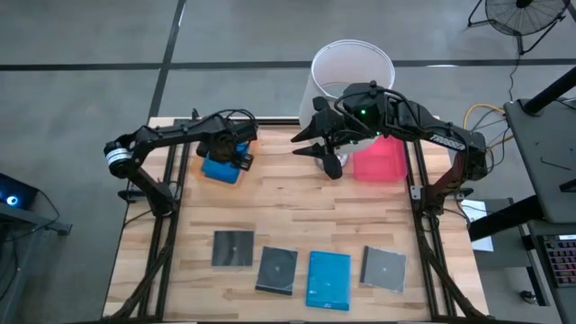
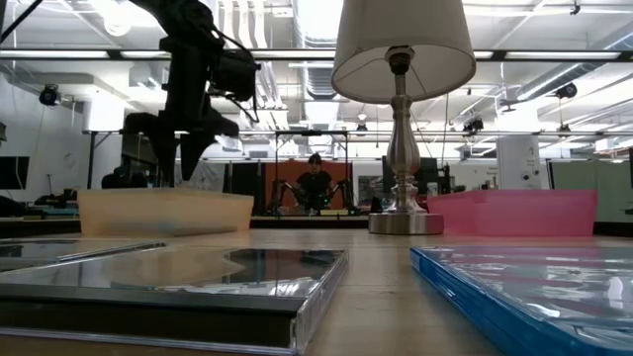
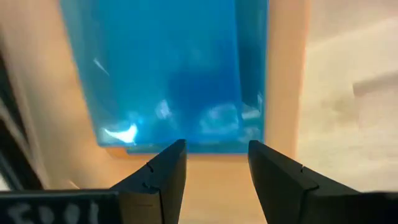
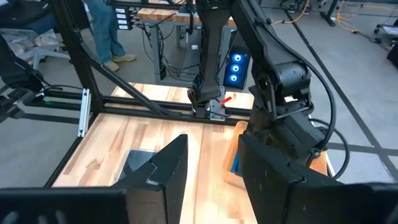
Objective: Pick & place jewel cases by type
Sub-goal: Put the blue cd case into the orange bin
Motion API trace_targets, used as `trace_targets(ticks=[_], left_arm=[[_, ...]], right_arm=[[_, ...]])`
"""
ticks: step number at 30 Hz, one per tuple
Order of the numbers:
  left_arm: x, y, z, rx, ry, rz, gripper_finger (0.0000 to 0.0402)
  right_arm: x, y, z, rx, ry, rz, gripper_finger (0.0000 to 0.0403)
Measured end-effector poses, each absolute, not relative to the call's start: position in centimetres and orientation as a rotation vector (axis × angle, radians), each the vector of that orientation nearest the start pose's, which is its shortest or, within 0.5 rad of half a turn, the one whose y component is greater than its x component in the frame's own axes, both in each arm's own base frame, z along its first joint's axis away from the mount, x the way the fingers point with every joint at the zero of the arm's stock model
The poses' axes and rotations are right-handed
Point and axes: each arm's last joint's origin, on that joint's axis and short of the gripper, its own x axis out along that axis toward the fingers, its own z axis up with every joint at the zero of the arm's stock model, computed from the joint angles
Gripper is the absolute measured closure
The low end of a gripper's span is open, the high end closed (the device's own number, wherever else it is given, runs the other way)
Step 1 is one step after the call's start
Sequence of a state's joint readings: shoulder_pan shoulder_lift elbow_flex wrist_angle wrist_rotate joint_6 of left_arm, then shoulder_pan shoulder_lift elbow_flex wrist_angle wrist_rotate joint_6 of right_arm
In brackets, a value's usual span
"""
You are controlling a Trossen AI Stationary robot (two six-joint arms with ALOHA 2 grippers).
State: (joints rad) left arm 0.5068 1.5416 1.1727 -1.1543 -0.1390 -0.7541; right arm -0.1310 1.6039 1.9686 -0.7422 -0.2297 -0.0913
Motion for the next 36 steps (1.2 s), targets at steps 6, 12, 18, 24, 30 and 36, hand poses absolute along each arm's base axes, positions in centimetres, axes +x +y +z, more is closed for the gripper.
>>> trace_targets(ticks=[6,12,18,24,30,36], left_arm=[[23.2,13.6,25.4,-0.74,1.235,1.042,0.0251],[23.7,13.4,27.6,-0.711,1.169,0.973,0.0306],[23.2,11.8,30.1,-0.658,1.091,0.9,0.0393],[22.1,8.8,32.5,-0.572,1.005,0.776,0.0401],[21.3,5.5,34.4,-0.52,0.924,0.647,0.0401],[21.1,2.8,35.6,-0.519,0.833,0.538,0.0401]], right_arm=[[32.3,-3.6,47.5,-0.023,0.367,0.112,0.0275],[32.3,-3.6,47.5,-0.021,0.374,0.11,0.0273],[32.2,-3.6,47.2,-0.016,0.405,0.112,0.0281],[32.0,-3.5,46.7,0.003,0.459,0.119,0.0291],[31.6,-3.1,46.0,0.038,0.546,0.137,0.0301],[31.2,-1.9,45.3,0.074,0.639,0.165,0.0312]])
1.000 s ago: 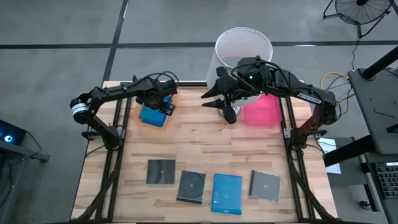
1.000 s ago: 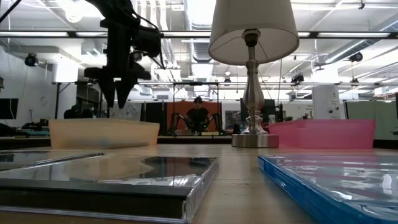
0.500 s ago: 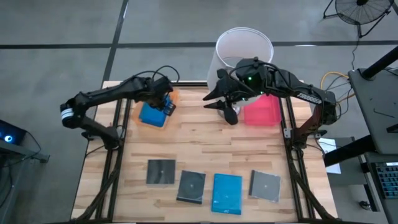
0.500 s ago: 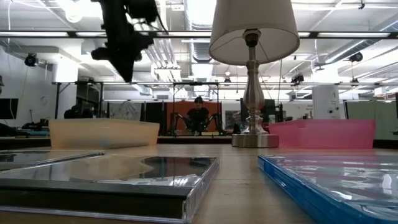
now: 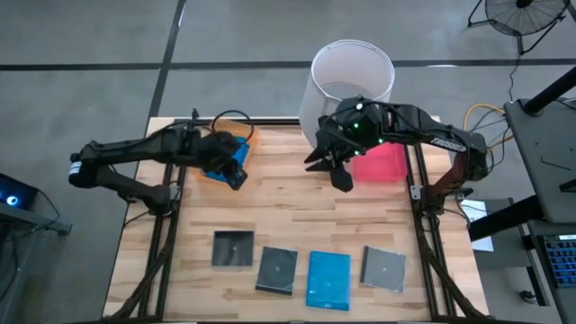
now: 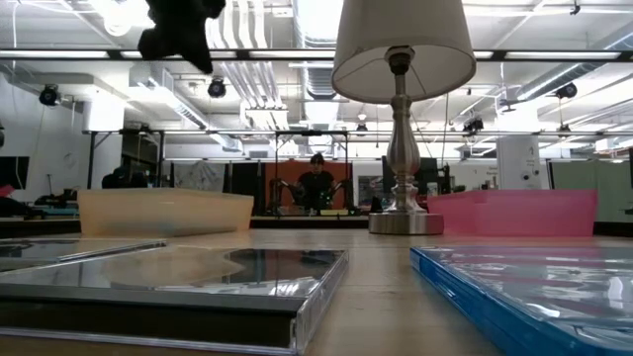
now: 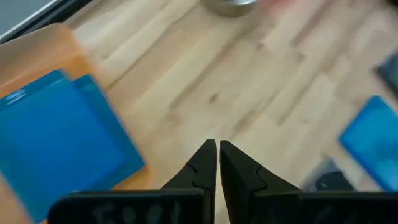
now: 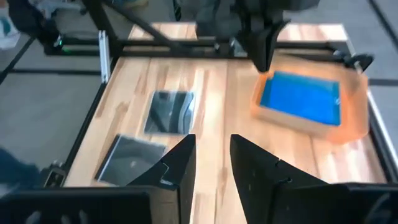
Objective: Pick & place jewel cases by type
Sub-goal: Put the blue cd case into the orange bin
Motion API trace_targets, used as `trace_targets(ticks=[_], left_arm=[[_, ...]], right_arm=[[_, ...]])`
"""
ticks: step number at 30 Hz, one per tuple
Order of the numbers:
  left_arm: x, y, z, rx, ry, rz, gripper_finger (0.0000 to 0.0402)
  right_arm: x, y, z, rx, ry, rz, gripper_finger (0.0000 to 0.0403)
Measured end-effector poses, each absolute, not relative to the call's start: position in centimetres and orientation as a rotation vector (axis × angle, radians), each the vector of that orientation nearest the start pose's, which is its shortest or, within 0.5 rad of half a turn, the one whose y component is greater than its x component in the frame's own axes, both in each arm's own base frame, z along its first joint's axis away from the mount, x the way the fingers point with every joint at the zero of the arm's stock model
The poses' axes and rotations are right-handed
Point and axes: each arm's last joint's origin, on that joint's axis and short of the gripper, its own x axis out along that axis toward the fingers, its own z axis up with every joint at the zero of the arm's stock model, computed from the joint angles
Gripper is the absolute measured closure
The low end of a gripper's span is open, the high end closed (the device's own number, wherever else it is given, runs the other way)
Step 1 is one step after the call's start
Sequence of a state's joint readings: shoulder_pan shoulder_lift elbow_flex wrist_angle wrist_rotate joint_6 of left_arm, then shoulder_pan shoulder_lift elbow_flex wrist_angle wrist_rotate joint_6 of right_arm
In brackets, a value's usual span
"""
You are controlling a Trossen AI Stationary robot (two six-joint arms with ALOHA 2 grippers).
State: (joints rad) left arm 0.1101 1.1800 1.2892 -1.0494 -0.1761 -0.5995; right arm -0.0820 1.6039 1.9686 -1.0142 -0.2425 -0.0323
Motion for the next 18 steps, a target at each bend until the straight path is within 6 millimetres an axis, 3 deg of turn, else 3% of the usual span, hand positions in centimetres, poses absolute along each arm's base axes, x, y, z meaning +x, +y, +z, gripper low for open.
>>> trace_targets(ticks=[7,13,18], left_arm=[[21.6,0.8,36.4,-0.427,0.769,0.401,0.0401],[22.0,0.2,36.8,-0.413,0.717,0.357,0.0401],[22.2,-0.3,37.0,-0.404,0.698,0.325,0.0401]], right_arm=[[30.7,0.0,44.6,0.058,0.728,0.224,0.0339],[30.7,1.5,44.6,0.086,0.739,0.244,0.0386],[30.3,3.4,44.3,0.125,0.789,0.276,0.0394]])
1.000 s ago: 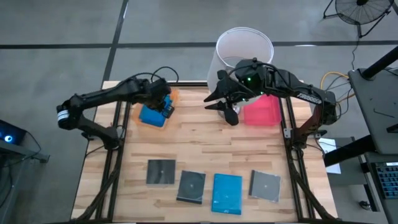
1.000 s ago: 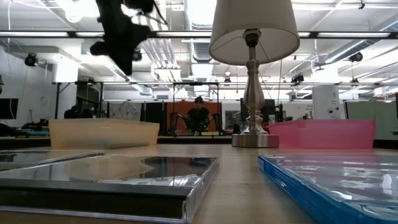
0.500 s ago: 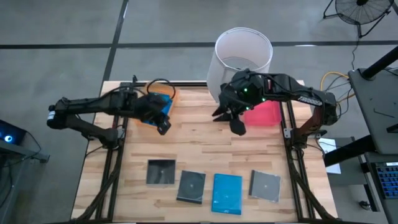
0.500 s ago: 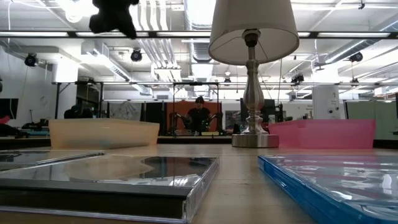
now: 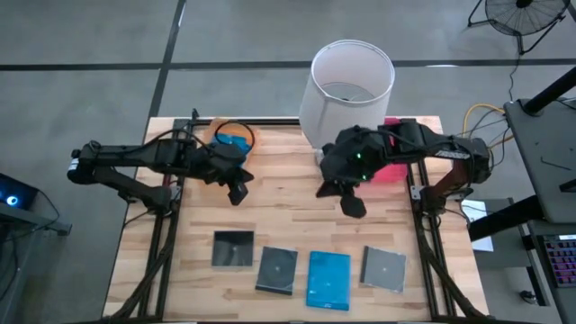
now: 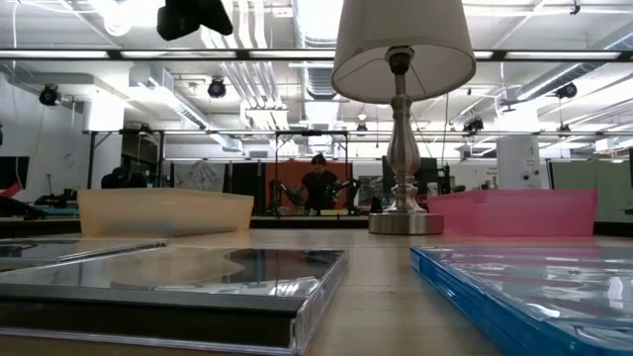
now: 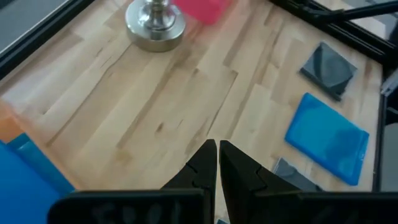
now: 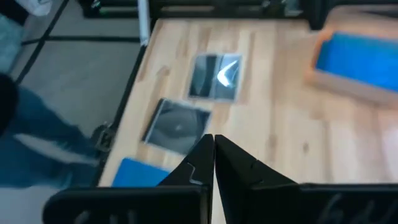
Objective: Pick & place jewel cases by type
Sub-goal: Put the blue cd case into the orange bin
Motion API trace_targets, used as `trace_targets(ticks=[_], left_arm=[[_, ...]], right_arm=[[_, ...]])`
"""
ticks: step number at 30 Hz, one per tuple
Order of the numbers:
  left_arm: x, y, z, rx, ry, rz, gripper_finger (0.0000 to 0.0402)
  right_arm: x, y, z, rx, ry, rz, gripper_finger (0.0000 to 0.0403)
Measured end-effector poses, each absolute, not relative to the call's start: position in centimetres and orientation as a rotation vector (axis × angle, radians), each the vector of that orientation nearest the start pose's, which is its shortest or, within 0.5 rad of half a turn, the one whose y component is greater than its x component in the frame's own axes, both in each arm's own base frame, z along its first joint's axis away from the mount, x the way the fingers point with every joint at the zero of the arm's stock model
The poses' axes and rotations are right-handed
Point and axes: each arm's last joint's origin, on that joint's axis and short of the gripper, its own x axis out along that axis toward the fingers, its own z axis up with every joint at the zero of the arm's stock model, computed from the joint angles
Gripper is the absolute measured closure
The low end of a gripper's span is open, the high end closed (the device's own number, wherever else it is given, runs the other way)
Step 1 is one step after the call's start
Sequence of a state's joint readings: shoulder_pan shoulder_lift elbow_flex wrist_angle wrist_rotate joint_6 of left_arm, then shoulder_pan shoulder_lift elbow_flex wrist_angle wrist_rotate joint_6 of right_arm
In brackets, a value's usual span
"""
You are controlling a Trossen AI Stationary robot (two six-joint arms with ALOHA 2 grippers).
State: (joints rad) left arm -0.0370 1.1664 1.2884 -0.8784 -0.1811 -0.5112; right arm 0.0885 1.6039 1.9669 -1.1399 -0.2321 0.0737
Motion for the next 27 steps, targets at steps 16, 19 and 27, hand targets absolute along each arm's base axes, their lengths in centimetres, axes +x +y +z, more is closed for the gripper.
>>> trace_targets(ticks=[16,19,27], left_arm=[[26.2,-4.2,35.7,-0.317,0.676,0.087,0.0401],[27.5,-4.9,35.1,-0.308,0.672,0.021,0.0401],[29.2,-6.3,34.1,-0.324,0.68,-0.116,0.0401]], right_arm=[[29.3,10.6,39.8,0.273,1.029,0.223,0.0394],[29.0,11.9,39.0,0.305,1.049,0.2,0.0394],[28.6,15.1,35.4,0.393,1.113,0.185,0.0394]])
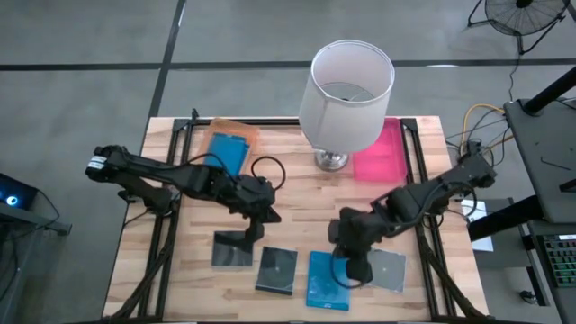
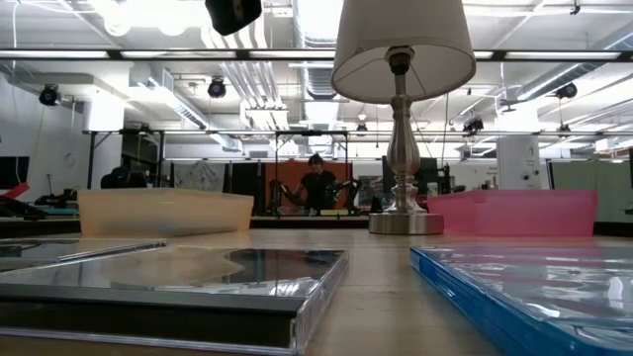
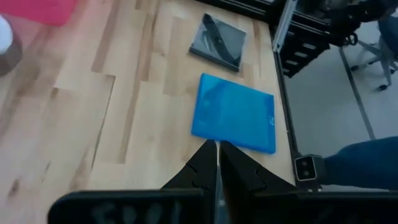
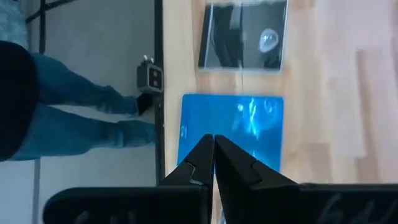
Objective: Pick & place jewel cases by type
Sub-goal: Put the blue cd case into the orange bin
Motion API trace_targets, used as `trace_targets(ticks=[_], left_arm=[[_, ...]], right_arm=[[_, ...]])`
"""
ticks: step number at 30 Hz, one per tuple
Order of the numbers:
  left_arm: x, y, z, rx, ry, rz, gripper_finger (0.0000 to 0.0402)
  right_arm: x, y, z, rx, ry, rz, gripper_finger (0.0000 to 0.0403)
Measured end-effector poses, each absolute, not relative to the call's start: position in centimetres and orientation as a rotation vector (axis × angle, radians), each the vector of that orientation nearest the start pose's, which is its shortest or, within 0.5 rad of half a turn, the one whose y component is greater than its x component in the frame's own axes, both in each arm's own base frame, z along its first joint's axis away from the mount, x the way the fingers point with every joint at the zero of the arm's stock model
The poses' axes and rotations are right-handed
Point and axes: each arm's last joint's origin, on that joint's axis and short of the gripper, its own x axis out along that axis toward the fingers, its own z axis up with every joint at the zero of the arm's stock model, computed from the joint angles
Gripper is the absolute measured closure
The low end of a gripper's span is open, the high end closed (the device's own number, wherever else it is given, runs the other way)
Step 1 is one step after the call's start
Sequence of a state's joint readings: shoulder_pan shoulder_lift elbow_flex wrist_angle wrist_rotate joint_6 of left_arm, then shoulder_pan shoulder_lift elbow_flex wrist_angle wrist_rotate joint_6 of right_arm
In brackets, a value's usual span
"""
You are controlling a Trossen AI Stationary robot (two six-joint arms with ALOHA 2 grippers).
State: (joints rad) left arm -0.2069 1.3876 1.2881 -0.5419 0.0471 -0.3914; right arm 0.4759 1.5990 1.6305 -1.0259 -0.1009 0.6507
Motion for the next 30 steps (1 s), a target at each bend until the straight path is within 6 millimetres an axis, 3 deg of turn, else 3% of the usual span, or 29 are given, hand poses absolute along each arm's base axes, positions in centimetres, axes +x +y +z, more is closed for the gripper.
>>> trace_targets(ticks=[6,12,22,30], left_arm=[[29.2,-6.5,34.1,-0.318,0.682,-0.143,0.0401],[29.0,-6.4,34.3,-0.306,0.677,-0.148,0.0401],[28.8,-6.4,34.1,-0.296,0.7,-0.147,0.0401],[28.8,-6.4,34.1,-0.296,0.701,-0.145,0.0401]], right_arm=[[28.7,16.4,30.6,0.466,1.143,0.152,0.0394],[28.7,16.4,26.5,0.541,1.157,0.102,0.0394],[28.9,17.1,21.6,0.562,1.202,0.077,0.0395],[30.0,17.6,18.8,0.488,1.235,0.093,0.0395]])
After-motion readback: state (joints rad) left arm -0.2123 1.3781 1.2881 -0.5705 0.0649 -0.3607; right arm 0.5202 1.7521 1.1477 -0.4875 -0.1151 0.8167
